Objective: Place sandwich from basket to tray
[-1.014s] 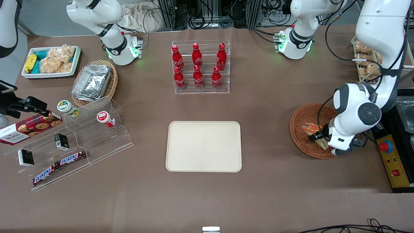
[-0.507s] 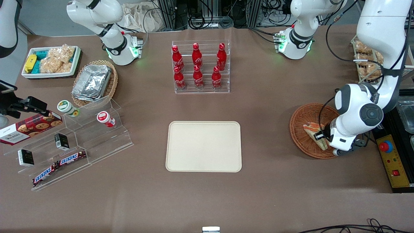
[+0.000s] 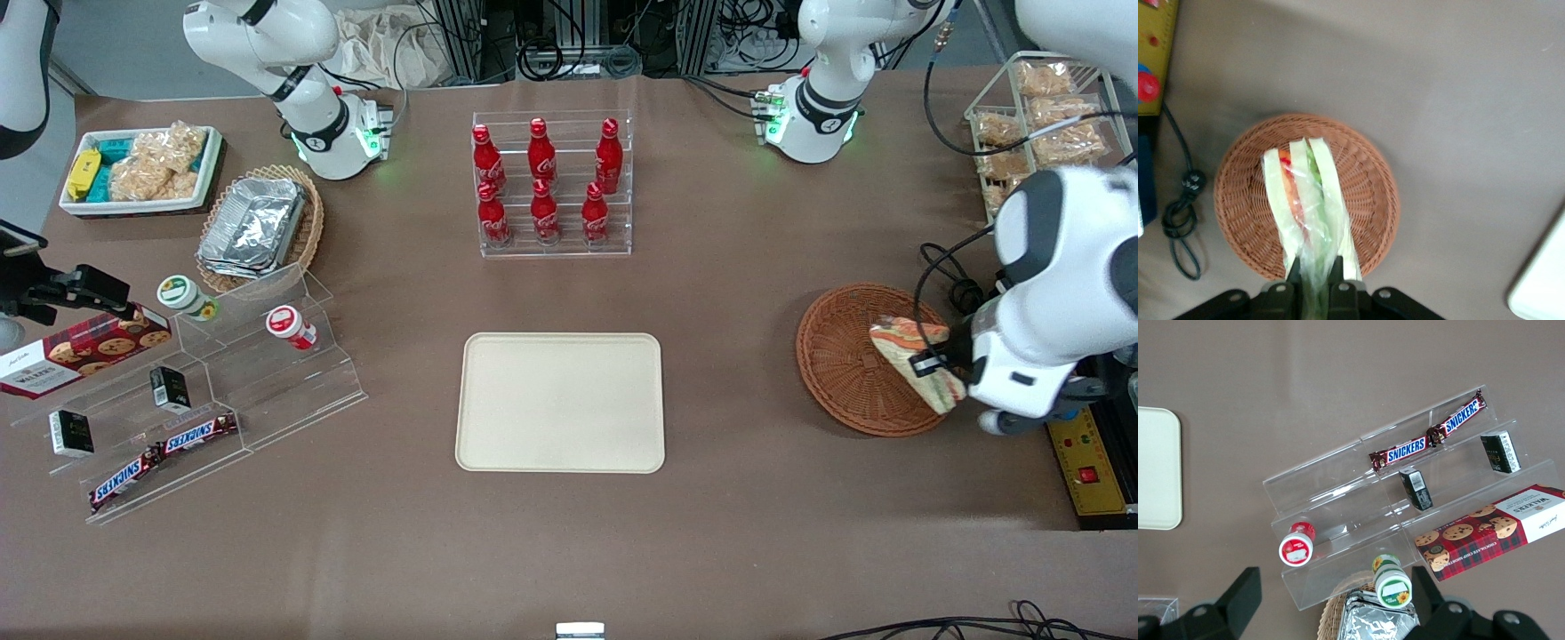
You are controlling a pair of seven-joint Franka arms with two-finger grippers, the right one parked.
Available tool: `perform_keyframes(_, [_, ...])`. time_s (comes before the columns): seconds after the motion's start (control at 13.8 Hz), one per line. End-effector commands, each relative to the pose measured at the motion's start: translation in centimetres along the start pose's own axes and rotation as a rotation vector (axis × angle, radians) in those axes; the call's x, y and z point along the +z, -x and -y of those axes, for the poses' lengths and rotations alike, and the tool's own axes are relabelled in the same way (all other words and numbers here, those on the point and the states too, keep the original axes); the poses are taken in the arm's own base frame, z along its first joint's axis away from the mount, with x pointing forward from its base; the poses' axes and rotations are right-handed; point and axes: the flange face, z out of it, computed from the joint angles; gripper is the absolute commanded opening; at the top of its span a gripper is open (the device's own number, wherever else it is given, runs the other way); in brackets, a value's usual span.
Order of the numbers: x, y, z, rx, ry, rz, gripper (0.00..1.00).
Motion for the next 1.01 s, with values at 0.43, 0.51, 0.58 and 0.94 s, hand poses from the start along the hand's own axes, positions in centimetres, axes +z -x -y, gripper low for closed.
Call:
perform_keyframes(0.43, [-1.3,5.7,-14.0,0.249,0.059,-0.016,0.0])
perform_keyframes(0.51, [0.4,7.0,-17.0,0.297,0.067,-0.007,0.0])
perform_keyframes(0.58, [2.3,8.5,-20.0,0.346,0.071,0.009,0.0])
perform_keyframes(0.94, [13.2,14.4,-32.1,0.518,0.13,-0.027,0.0])
